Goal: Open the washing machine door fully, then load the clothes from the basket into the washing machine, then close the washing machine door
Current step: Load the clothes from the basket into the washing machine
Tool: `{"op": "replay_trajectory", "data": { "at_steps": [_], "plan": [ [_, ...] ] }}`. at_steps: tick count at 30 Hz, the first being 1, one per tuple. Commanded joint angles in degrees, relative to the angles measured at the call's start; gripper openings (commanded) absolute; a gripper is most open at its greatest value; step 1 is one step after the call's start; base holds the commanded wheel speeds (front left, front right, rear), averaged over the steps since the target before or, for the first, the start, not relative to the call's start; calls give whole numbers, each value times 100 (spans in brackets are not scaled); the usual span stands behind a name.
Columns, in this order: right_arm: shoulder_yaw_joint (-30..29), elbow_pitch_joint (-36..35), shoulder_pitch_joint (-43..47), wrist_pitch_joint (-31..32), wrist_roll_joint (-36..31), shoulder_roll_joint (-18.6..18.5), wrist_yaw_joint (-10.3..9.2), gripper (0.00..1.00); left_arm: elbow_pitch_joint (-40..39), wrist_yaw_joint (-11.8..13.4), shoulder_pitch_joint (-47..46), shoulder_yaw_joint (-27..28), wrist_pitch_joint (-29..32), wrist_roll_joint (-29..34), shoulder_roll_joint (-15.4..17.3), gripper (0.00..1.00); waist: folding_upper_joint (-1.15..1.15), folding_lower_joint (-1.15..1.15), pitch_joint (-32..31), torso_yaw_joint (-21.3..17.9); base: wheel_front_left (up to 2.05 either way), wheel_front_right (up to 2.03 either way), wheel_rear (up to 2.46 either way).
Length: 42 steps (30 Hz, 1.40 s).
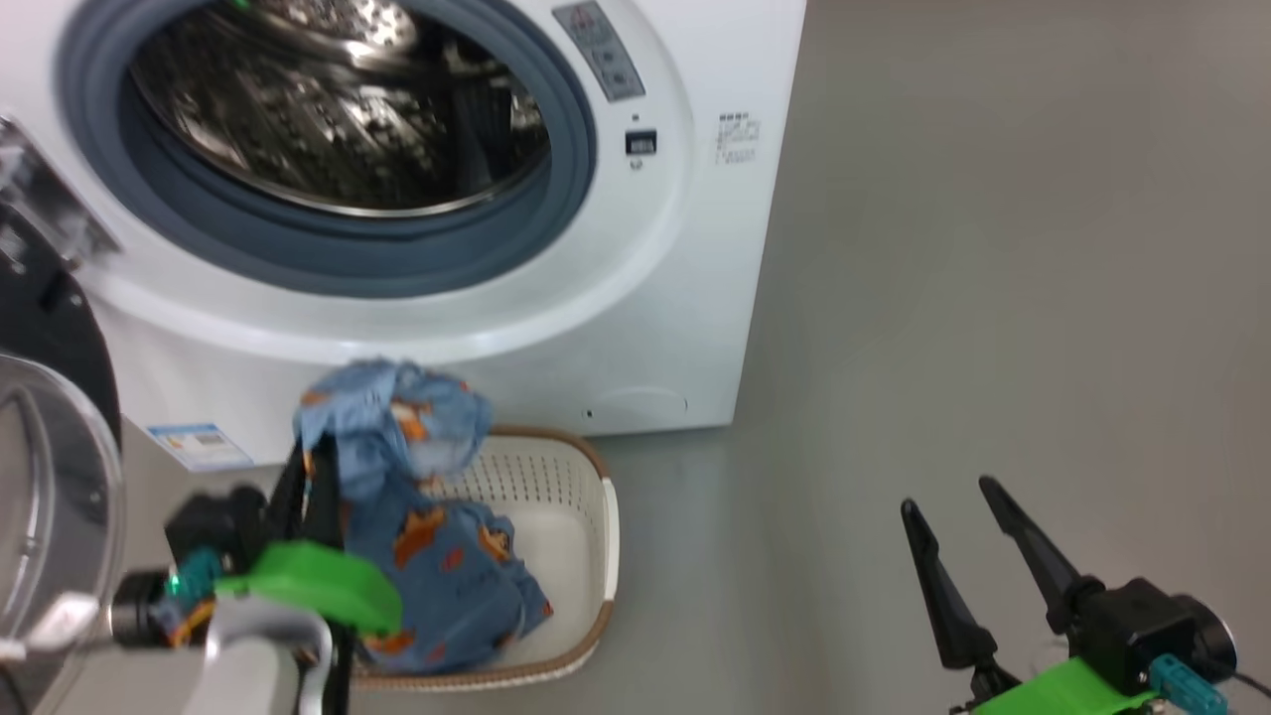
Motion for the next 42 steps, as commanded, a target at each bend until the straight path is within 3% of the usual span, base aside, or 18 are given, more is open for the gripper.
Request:
{"op": "replay_trajectory", "data": {
  "at_steps": [1, 13, 23, 36, 42],
  "plan": [
    [144, -178, -285, -72, -32, -30, 35, 100, 141, -77, -545, 245, -83, -110, 86, 0, 0, 0, 509, -74, 0, 0, 0],
    [455, -37, -970, -344, 101, -170, 35, 100, 1913, -599, -2833, 447, 108, -495, 260, 0, 0, 0, 1768, -448, 0, 0, 0],
    [653, 277, -1491, -687, 255, -199, 35, 100, 3178, -882, -4782, 515, 816, -597, 880, 0, 0, 0, 2648, -989, 0, 0, 0],
    [962, 555, -1800, -911, 405, -162, 35, 100, 3665, -832, -6286, 594, 1334, -538, 1806, 0, 0, 0, 3263, -1528, 0, 0, 0],
    [1117, 622, -1966, -971, 485, -160, 35, 100, 3536, -662, -6792, 648, 880, -414, 2167, 0, 0, 0, 3494, -1726, 0, 0, 0]
  ]
}}
